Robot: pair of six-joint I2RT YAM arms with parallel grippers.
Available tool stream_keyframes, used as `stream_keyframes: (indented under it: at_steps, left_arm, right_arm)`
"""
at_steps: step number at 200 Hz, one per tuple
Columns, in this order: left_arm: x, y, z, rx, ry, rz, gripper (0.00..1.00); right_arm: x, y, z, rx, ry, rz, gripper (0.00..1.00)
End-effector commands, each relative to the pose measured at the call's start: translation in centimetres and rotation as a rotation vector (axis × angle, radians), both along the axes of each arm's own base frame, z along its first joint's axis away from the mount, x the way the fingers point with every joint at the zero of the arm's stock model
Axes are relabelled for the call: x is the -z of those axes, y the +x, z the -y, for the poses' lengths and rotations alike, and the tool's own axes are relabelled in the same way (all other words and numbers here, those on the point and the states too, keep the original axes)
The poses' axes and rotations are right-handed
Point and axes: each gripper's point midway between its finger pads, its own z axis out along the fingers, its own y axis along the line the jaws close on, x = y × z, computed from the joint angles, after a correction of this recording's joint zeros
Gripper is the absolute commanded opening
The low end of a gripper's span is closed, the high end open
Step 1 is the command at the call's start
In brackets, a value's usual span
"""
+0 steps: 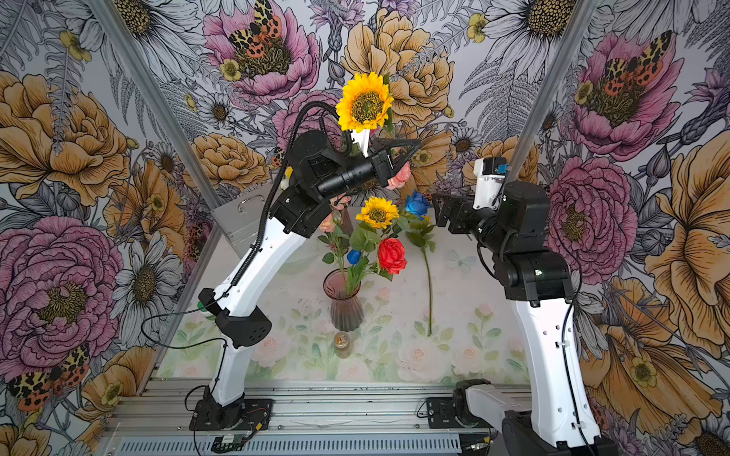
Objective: Pick out yellow flowers from the vase
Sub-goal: Place the flower at the center of the board.
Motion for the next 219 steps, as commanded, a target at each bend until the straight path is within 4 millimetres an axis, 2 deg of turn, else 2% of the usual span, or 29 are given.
stream_keyframes:
  at_steps: [1, 38, 52, 107, 186, 219]
  left_arm:
    - [1.3, -0.1, 1.2, 0.018, 0.024, -0.004, 0.0]
    - [3.0, 0.2, 2.2, 0.029, 0.053, -0.035, 0.0]
    - [3.4, 0.2, 2.4, 0.033, 0.063, -0.042, 0.0]
    - [4.3, 0.4, 2.7, 0.03, 0.087, -0.047, 0.0]
    - [5.0, 0.4, 2.9, 0.035, 0.11, -0.037, 0.0]
    - [5.0, 0.4, 2.9, 0.039, 0.112, -0.033, 0.0]
  right_arm:
    - [-0.8, 0.1, -1.1, -0.049, -0.009, 0.028, 0.85]
    - [-0.2, 0.8, -1.7, -0.064, -0.046, 0.022, 0.78]
    - [-0.1, 1.1, -1.7, -0.054, -0.058, 0.023, 0.72]
    - [0.2, 1.1, -1.8, -0.045, -0.081, 0.027, 0.39]
    - [0.6, 0.8, -2.1, -0.055, -0.087, 0.026, 0.02]
    - [0.9, 0.8, -2.0, -0.049, -0.094, 0.021, 0.0]
